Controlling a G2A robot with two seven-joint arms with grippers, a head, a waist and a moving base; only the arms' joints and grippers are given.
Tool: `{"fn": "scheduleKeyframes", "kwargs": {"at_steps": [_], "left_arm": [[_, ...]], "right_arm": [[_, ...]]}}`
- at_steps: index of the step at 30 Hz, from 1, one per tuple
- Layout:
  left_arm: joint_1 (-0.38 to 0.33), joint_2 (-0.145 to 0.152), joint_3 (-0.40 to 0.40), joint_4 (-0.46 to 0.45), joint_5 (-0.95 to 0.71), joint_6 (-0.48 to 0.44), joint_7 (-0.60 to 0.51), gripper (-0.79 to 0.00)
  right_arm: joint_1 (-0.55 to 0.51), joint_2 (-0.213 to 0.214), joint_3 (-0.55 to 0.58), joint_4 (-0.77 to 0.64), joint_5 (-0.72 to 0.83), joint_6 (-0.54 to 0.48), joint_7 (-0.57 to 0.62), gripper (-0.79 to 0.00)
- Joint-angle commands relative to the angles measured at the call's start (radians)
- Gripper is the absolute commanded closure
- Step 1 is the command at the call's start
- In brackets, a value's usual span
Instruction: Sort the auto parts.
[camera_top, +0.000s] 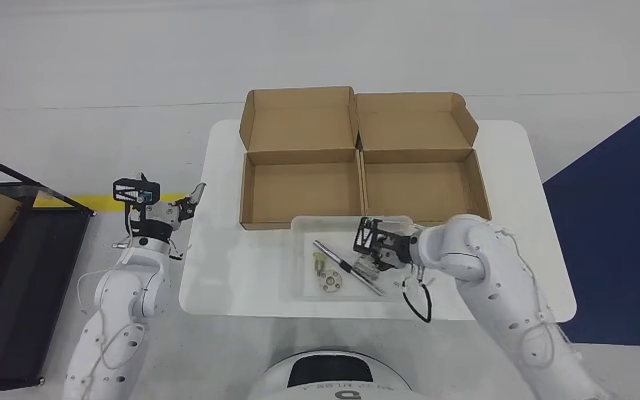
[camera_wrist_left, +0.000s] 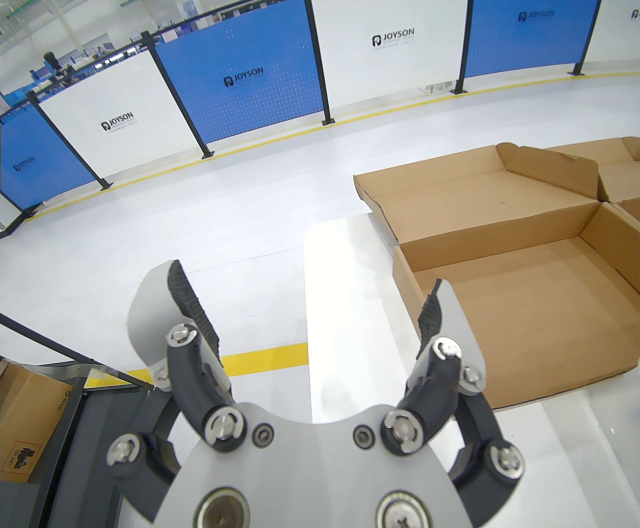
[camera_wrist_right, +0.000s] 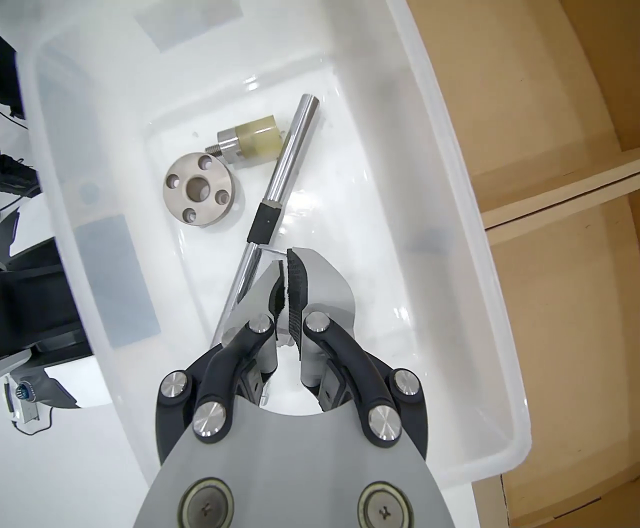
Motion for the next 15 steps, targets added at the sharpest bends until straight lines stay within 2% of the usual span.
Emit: {"fn": "scheduleKeyframes", "kwargs": {"at_steps": [1, 5, 6, 7, 8, 10, 11, 12, 15], "left_arm": [[0.000, 0.000, 0.000, 0.000, 0.000, 0.000, 0.000, -0.785], [0.000, 0.000, 0.000, 0.000, 0.000, 0.000, 0.000, -0.785], [0.000, 0.000, 0.000, 0.000, 0.000, 0.000, 0.000, -0.785], [0.000, 0.000, 0.000, 0.000, 0.000, 0.000, 0.000, -0.785], [0.000, 0.000, 0.000, 0.000, 0.000, 0.000, 0.000, -0.785], [0.000, 0.000, 0.000, 0.000, 0.000, 0.000, 0.000, -0.785], [0.000, 0.000, 0.000, 0.000, 0.000, 0.000, 0.000, -0.785], [0.000, 0.000, 0.000, 0.000, 0.000, 0.000, 0.000, -0.785], [0.000, 0.000, 0.000, 0.000, 0.000, 0.000, 0.000, -0.785]], "right_arm": [[-0.026, 0.008, 0.028, -0.019, -0.005, -0.006, -0.015, 0.000], [-0.034, 0.012, 0.019, -0.010, -0.027, 0.034, 0.010, 0.000], [-0.027, 0.012, 0.008, -0.005, -0.030, 0.045, 0.025, -0.071], [-0.019, 0.011, -0.005, 0.000, -0.032, 0.057, 0.038, -0.240], [-0.011, 0.010, -0.018, 0.006, -0.032, 0.068, 0.052, -0.339], [0.006, 0.008, -0.042, 0.017, -0.034, 0.091, 0.083, -0.388], [0.015, 0.007, -0.054, 0.020, -0.035, 0.101, 0.098, -0.486], [0.024, 0.005, -0.065, 0.024, -0.038, 0.115, 0.111, -0.520], [0.047, 0.002, -0.095, 0.033, -0.044, 0.145, 0.140, -0.502]]}}
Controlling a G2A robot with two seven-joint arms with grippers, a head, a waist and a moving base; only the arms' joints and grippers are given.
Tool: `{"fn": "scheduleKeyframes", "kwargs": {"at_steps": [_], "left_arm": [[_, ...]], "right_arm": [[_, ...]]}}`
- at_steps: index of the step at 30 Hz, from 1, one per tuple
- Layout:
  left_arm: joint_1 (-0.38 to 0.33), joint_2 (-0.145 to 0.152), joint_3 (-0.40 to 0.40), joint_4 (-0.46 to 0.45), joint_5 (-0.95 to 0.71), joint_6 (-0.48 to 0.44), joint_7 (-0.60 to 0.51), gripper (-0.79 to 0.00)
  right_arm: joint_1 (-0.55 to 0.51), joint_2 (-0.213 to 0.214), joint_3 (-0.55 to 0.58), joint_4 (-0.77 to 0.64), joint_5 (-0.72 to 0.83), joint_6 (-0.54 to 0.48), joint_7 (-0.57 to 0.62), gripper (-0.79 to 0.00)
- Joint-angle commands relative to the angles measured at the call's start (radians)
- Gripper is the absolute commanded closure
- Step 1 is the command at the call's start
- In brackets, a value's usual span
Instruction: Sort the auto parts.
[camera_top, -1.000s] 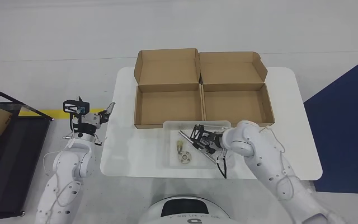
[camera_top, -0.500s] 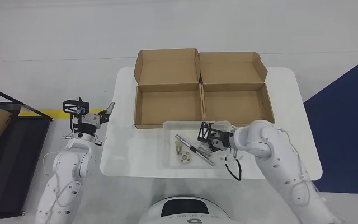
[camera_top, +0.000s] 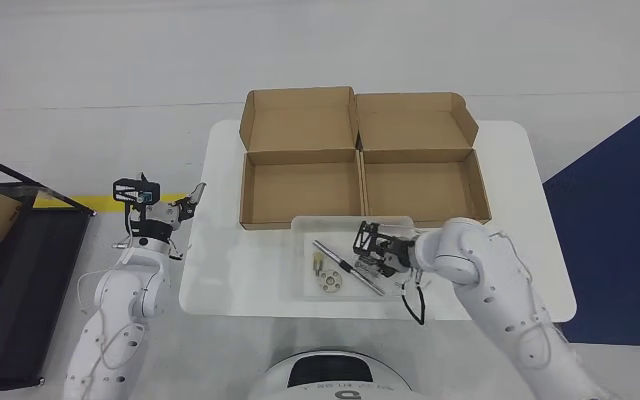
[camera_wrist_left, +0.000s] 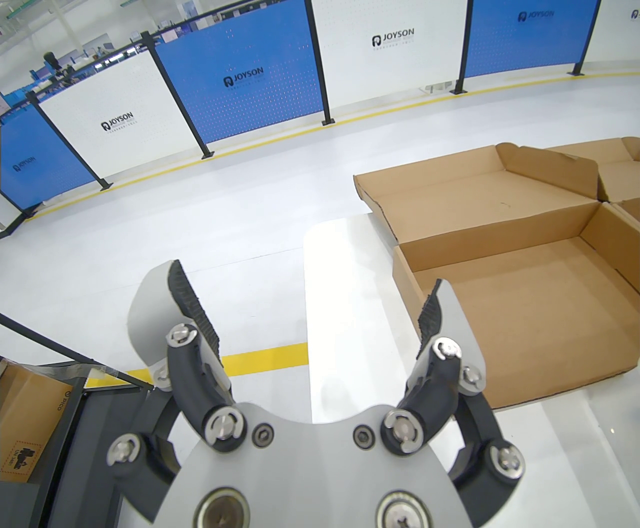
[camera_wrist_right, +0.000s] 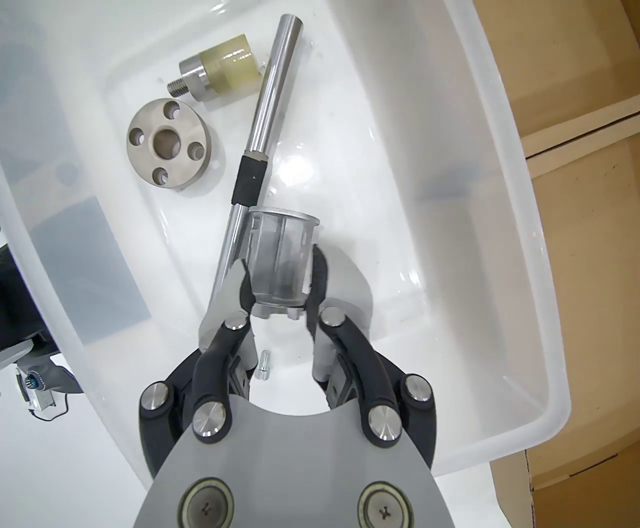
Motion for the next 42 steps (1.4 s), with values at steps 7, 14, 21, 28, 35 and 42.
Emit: {"fn": "scheduleKeyframes", "kwargs": {"at_steps": [7, 14, 21, 28, 35, 42], "left_arm": [[0.000, 0.000, 0.000, 0.000, 0.000, 0.000, 0.000, -0.785], [0.000, 0.000, 0.000, 0.000, 0.000, 0.000, 0.000, -0.785], [0.000, 0.000, 0.000, 0.000, 0.000, 0.000, 0.000, -0.785], [0.000, 0.000, 0.000, 0.000, 0.000, 0.000, 0.000, -0.785], [0.000, 0.000, 0.000, 0.000, 0.000, 0.000, 0.000, -0.785], [0.000, 0.000, 0.000, 0.000, 0.000, 0.000, 0.000, -0.785]], "right_arm": [[0.056, -0.011, -0.075, 0.026, -0.037, 0.093, 0.060, -0.391], [0.101, -0.023, -0.136, 0.062, -0.069, 0.165, 0.086, -0.379], [0.142, -0.036, -0.190, 0.112, -0.075, 0.198, 0.111, -0.351], [0.141, -0.033, -0.187, 0.081, -0.053, 0.174, 0.086, 0.000], [0.028, 0.009, -0.032, -0.044, 0.005, 0.075, -0.052, 0.000], [-0.103, 0.050, 0.173, -0.099, 0.127, -0.106, -0.285, 0.000]]}}
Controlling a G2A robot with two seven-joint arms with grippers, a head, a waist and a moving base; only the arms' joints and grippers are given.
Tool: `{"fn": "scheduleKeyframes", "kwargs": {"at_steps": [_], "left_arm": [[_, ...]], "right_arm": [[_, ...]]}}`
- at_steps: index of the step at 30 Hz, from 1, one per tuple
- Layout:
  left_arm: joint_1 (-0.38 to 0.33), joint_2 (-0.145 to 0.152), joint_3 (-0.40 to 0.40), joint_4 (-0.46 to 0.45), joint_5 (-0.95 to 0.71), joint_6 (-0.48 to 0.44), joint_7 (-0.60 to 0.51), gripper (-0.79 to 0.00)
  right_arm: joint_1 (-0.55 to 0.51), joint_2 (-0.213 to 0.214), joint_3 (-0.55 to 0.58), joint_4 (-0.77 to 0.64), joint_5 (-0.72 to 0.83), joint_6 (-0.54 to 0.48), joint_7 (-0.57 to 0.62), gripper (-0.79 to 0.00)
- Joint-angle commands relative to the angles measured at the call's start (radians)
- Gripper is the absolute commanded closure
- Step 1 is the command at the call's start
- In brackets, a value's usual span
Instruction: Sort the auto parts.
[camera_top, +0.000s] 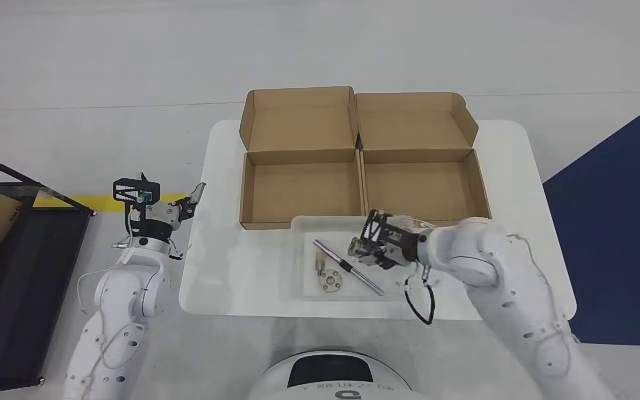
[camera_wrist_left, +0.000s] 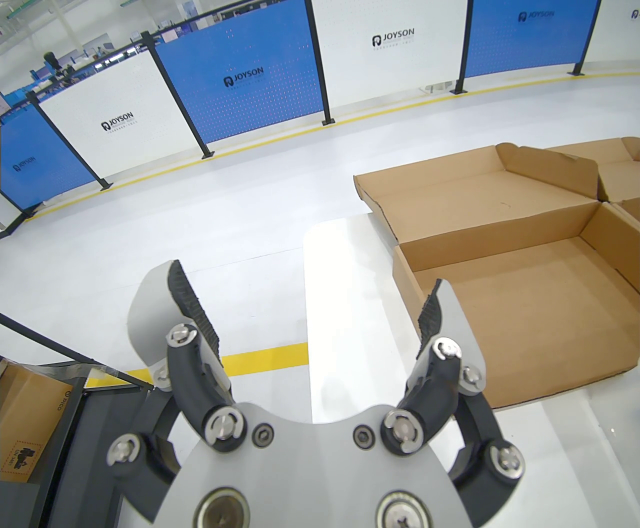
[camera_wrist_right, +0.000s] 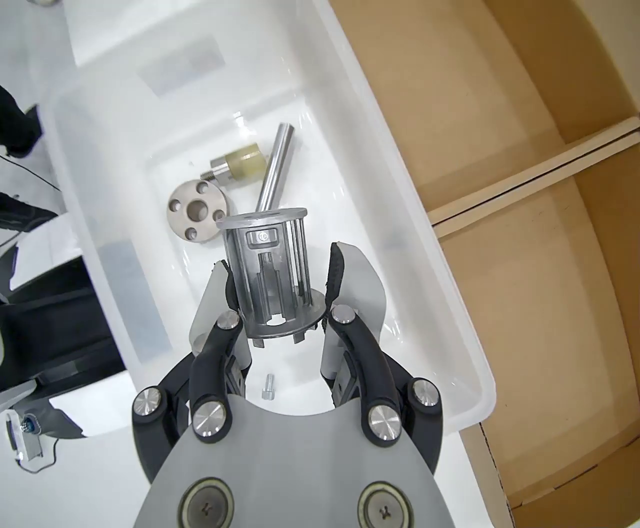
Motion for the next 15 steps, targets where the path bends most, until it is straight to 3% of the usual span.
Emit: {"fn": "scheduleKeyframes", "kwargs": {"at_steps": [1, 5, 10, 15], "left_arm": [[0.000, 0.000, 0.000, 0.000, 0.000, 0.000, 0.000, -0.785], [0.000, 0.000, 0.000, 0.000, 0.000, 0.000, 0.000, -0.785], [0.000, 0.000, 0.000, 0.000, 0.000, 0.000, 0.000, -0.785], [0.000, 0.000, 0.000, 0.000, 0.000, 0.000, 0.000, -0.785]], "right_arm": [[-0.028, 0.009, 0.064, 0.010, 0.069, -0.084, -0.106, 0.000], [-0.041, 0.022, 0.157, 0.109, 0.231, -0.287, -0.290, 0.000], [0.007, 0.048, 0.136, 0.198, 0.450, -0.287, -0.396, 0.000], [0.086, 0.080, 0.087, 0.283, 0.670, -0.287, -0.403, 0.000]]}}
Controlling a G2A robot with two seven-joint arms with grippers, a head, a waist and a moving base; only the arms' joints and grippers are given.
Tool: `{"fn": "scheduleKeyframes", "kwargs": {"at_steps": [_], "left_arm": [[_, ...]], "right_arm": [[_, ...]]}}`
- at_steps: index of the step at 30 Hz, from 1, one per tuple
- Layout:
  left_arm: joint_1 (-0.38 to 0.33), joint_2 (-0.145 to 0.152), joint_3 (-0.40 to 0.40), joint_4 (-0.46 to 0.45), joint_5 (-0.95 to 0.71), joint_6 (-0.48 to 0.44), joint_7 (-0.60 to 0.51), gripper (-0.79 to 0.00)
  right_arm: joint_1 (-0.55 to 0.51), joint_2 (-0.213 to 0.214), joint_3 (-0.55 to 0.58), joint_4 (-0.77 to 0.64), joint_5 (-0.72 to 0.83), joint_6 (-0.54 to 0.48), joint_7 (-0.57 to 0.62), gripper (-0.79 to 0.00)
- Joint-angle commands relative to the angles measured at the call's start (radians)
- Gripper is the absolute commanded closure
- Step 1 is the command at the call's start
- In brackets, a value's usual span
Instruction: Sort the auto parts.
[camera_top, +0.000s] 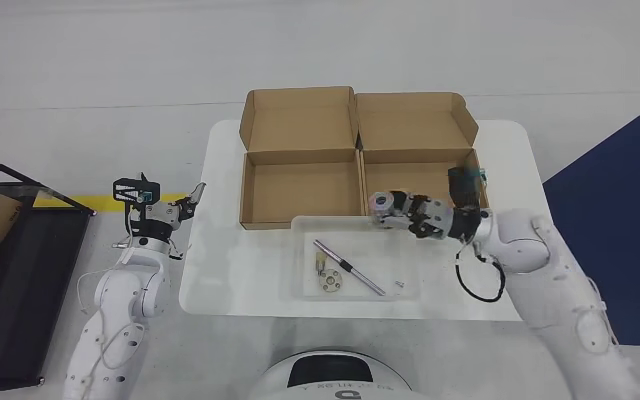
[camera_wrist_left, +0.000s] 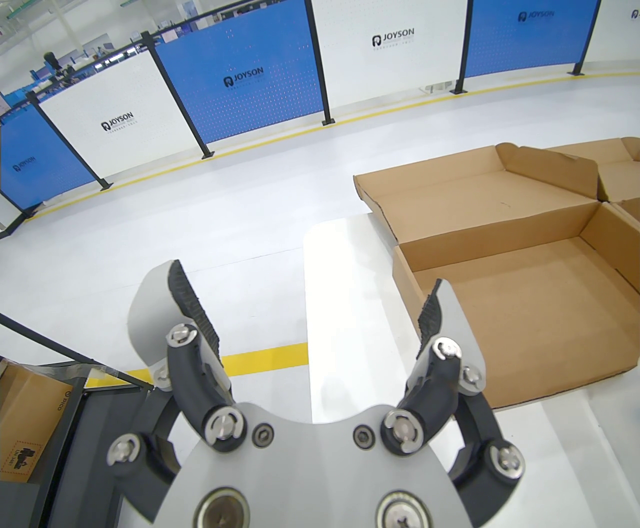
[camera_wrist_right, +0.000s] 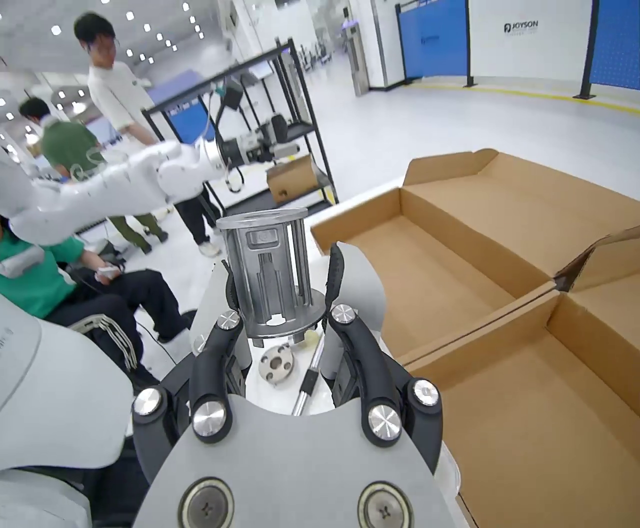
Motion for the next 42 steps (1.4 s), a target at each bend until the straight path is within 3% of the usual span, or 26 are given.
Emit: {"fn": "scheduleKeyframes", "kwargs": {"at_steps": [1, 8, 30, 34, 39, 42], "left_arm": [[0.000, 0.000, 0.000, 0.000, 0.000, 0.000, 0.000, -0.785], [0.000, 0.000, 0.000, 0.000, 0.000, 0.000, 0.000, -0.785], [0.000, 0.000, 0.000, 0.000, 0.000, 0.000, 0.000, -0.785], [0.000, 0.000, 0.000, 0.000, 0.000, 0.000, 0.000, -0.785], [0.000, 0.000, 0.000, 0.000, 0.000, 0.000, 0.000, -0.785], [0.000, 0.000, 0.000, 0.000, 0.000, 0.000, 0.000, -0.785]], "right_arm": [[0.036, 0.011, -0.029, 0.028, 0.111, 0.000, 0.010, 0.000], [0.131, 0.027, -0.087, 0.164, 0.388, 0.000, 0.115, 0.000], [0.127, 0.024, -0.099, 0.149, 0.444, 0.004, 0.106, 0.000], [0.148, 0.025, -0.118, 0.166, 0.642, 0.000, 0.155, 0.000], [0.175, 0.030, -0.157, 0.218, 1.004, 0.010, 0.332, 0.000], [0.207, 0.031, -0.172, 0.246, 1.247, 0.119, 0.465, 0.000]]}}
